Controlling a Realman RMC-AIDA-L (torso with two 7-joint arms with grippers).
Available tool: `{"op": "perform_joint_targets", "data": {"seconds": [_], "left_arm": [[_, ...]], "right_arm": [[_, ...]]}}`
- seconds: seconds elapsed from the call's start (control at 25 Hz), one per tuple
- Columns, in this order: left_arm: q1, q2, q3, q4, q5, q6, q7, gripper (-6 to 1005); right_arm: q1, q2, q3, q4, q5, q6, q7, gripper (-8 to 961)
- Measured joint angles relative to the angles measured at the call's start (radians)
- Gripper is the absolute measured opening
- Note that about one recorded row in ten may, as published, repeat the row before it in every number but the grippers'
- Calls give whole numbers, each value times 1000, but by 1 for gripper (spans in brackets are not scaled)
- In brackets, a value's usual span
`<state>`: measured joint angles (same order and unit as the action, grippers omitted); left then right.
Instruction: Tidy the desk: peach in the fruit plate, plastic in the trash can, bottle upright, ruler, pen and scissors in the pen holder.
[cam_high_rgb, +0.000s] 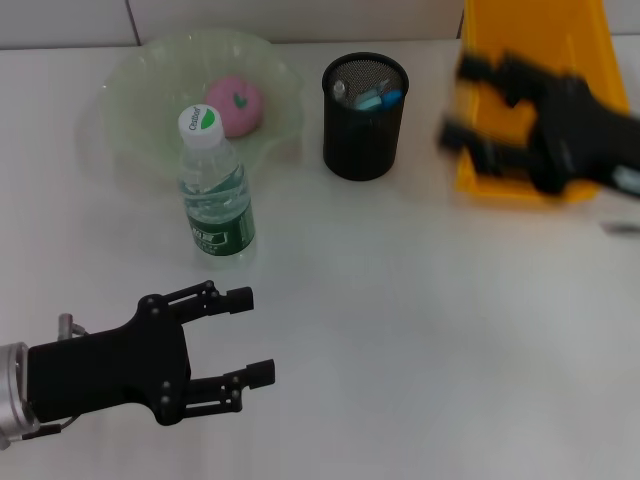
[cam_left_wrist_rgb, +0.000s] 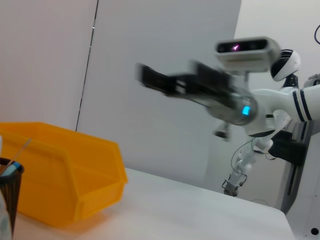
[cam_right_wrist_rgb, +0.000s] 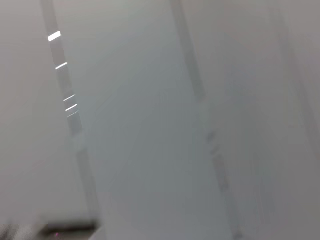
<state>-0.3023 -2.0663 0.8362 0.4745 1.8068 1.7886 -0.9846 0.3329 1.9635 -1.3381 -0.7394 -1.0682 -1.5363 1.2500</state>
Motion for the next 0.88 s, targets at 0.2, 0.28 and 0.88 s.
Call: {"op": "perform_joint_targets", "data": {"seconds": [0.2,0.28,0.88], "left_arm": [[-2,3,-15,1,1,-5,-2,807],[-4,4,-15,4,4,-5,-3,807],[-4,3,-7,18,8,-2,-13,807]], "right_arm": [[-10,2,235,5,-458,-296,12,831],[-10,17,263,4,-557,-321,24,835],[-2,74,273,2,-687,-264,43,837]]}}
